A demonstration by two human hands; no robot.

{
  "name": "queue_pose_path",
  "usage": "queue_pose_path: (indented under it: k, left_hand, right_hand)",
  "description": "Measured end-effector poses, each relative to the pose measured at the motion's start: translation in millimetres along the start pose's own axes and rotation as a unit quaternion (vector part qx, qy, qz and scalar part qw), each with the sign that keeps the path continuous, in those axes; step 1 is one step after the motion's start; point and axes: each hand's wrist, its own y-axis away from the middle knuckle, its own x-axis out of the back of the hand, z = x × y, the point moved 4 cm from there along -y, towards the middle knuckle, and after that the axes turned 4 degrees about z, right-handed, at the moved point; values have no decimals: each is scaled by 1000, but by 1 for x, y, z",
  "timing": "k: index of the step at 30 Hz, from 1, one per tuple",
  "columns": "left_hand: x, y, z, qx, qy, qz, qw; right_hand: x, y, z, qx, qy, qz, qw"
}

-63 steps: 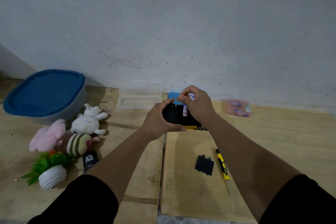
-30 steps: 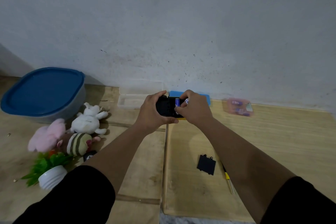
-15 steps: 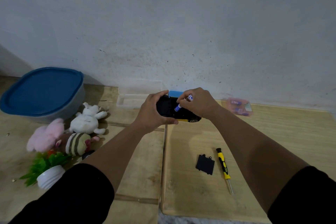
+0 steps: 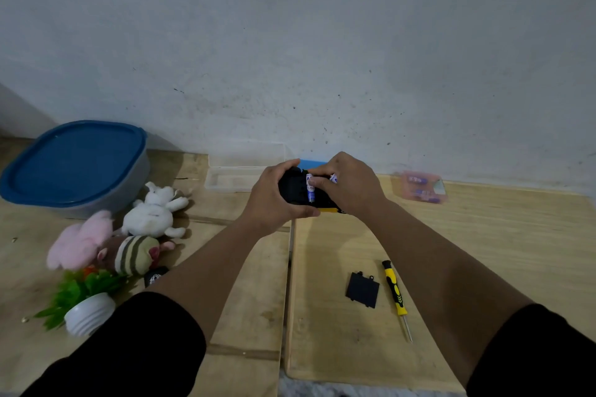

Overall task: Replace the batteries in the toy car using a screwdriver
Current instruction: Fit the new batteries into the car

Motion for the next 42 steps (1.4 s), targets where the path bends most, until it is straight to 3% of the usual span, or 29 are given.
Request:
queue_pose_path:
  k: [6, 8, 11, 14, 18, 21, 25, 35, 42]
  left_hand:
    - [1, -3, 2, 0, 7, 3, 1000]
    - [1, -3, 3, 1, 7, -2, 1000]
    - [3, -4, 4, -3, -4, -10, 1000]
    - [4, -2, 3, -4, -8, -16, 1000]
    - [-2, 3, 2, -8, -18, -28, 999]
    - [-5, 4, 2, -10, -23, -31, 999]
    - [-7, 4, 5, -10, -14, -30, 999]
    - [-6, 2, 7, -7, 10, -20, 1000]
    - [-1, 1, 3, 8, 19, -2, 1000]
  right_hand:
    - [-4, 4, 2, 58, 113, -75, 989]
    - [-1, 3, 0, 70, 109, -68, 989]
    - [6, 0, 1, -27, -53, -24, 998]
    - [6, 0, 5, -161, -206, -84, 961]
    - [7, 0, 3, -217, -305, -126, 919]
    - [9, 2, 5, -182, -276, -119, 936]
    - [13, 3, 11, -121, -271, -39, 954]
    - [12, 5, 17, -118, -255, 44, 959]
    - [12, 11, 9, -66, -226, -25, 972]
